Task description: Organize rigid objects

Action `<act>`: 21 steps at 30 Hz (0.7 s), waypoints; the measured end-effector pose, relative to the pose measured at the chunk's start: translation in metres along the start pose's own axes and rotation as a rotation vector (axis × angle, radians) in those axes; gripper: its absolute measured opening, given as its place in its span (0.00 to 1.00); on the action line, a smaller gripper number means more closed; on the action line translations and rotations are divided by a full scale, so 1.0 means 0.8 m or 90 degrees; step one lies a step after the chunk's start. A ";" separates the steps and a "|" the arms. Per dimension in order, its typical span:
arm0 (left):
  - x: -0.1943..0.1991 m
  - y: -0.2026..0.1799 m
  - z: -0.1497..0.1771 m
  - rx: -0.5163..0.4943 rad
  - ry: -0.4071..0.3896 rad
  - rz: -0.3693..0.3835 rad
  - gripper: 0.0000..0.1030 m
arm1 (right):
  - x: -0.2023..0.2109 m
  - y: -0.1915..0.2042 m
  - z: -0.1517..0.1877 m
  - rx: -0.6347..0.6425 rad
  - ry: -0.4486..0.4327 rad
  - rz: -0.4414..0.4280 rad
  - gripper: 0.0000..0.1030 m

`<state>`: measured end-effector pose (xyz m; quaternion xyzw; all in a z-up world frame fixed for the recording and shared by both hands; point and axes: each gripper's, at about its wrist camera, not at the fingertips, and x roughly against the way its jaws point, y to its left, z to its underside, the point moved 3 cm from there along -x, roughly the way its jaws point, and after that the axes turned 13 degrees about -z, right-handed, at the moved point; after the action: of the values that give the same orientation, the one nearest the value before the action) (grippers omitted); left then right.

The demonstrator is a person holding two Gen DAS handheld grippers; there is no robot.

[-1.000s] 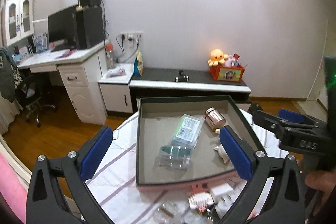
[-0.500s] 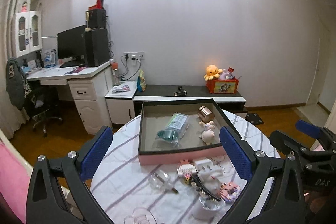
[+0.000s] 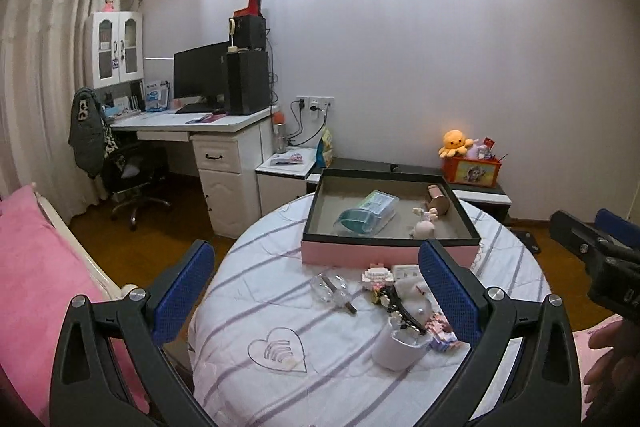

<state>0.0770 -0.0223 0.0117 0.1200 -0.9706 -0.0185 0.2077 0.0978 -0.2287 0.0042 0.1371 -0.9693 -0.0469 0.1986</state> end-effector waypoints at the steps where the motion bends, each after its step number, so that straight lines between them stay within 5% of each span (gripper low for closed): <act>1: 0.002 0.001 0.000 0.001 -0.001 0.003 1.00 | 0.002 0.001 0.001 0.001 -0.002 0.000 1.00; 10: -0.001 0.005 0.002 -0.038 -0.012 0.070 1.00 | 0.036 0.010 0.028 -0.026 -0.052 0.082 1.00; 15: -0.025 0.011 0.017 -0.042 0.020 0.091 1.00 | 0.025 0.011 0.040 -0.029 -0.015 0.122 1.00; 21: -0.051 0.021 0.028 -0.017 0.048 0.076 1.00 | -0.001 0.010 0.038 -0.016 0.015 0.106 1.00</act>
<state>0.1005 0.0032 -0.0239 0.0598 -0.9672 -0.0147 0.2465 0.0844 -0.2199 -0.0229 0.0544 -0.9742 -0.0406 0.2153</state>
